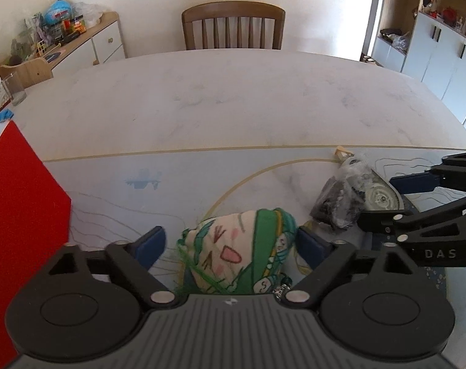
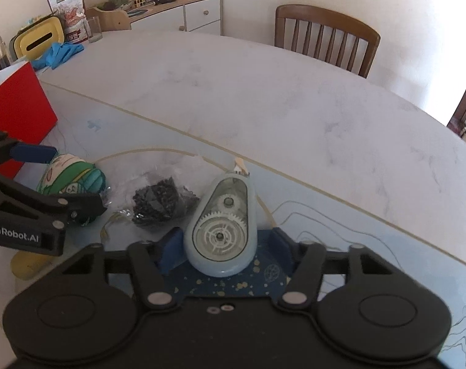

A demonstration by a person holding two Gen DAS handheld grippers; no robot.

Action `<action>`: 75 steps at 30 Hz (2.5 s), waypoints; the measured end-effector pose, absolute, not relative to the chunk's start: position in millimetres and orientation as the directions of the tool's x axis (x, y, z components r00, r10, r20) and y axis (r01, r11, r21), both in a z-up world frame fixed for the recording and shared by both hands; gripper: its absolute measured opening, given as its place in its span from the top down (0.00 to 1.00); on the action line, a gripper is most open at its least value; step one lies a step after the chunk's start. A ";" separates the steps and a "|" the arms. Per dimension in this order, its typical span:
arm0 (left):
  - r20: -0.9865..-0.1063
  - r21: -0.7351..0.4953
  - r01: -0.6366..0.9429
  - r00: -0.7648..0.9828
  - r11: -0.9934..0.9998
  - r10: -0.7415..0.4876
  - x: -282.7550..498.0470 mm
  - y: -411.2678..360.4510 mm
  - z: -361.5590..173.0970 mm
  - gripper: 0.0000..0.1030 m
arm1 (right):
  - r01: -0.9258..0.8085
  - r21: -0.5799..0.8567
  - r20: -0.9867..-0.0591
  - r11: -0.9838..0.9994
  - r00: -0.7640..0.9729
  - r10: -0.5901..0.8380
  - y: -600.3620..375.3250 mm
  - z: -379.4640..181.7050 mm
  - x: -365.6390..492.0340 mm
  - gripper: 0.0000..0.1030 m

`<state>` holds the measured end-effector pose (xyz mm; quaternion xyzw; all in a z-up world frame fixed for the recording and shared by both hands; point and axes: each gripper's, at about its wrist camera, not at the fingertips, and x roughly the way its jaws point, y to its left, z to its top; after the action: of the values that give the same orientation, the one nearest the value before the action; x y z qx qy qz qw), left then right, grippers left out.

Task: Organize objects
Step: 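Grasp the green-haired doll pouch with the left gripper while the right grasps the white tape dispenser, then lift the doll pouch and tape dispenser toward the cardboard box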

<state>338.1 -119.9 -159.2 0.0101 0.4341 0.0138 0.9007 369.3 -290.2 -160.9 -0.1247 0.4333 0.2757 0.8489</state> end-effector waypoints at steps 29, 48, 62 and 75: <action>-0.783 -0.007 -0.041 0.621 0.999 0.020 302.5 -117.1 -99.8 0.42 | -0.550 0.014 -0.759 0.835 0.538 0.367 -317.9 -90.4 314.3 0.51; -0.749 -0.082 -0.061 0.662 0.995 -0.021 236.8 -65.2 -27.4 0.42 | -0.630 0.029 -0.713 0.776 0.532 0.458 -273.9 -23.8 249.0 0.51; -0.717 -0.145 -0.113 0.696 0.983 -0.026 210.7 55.5 0.8 0.42 | -0.685 0.009 -0.689 0.729 0.524 0.501 -176.2 0.9 210.1 0.51; -0.733 -0.075 -0.158 0.679 0.985 0.054 217.4 138.9 -7.7 0.42 | -0.721 0.005 -0.704 0.693 0.490 0.514 -87.5 -11.0 209.6 0.51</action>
<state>217.4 138.9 -7.7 -0.0660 0.3967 0.0581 0.9137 209.5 -87.5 -11.0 -0.1472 0.3514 0.3628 0.8504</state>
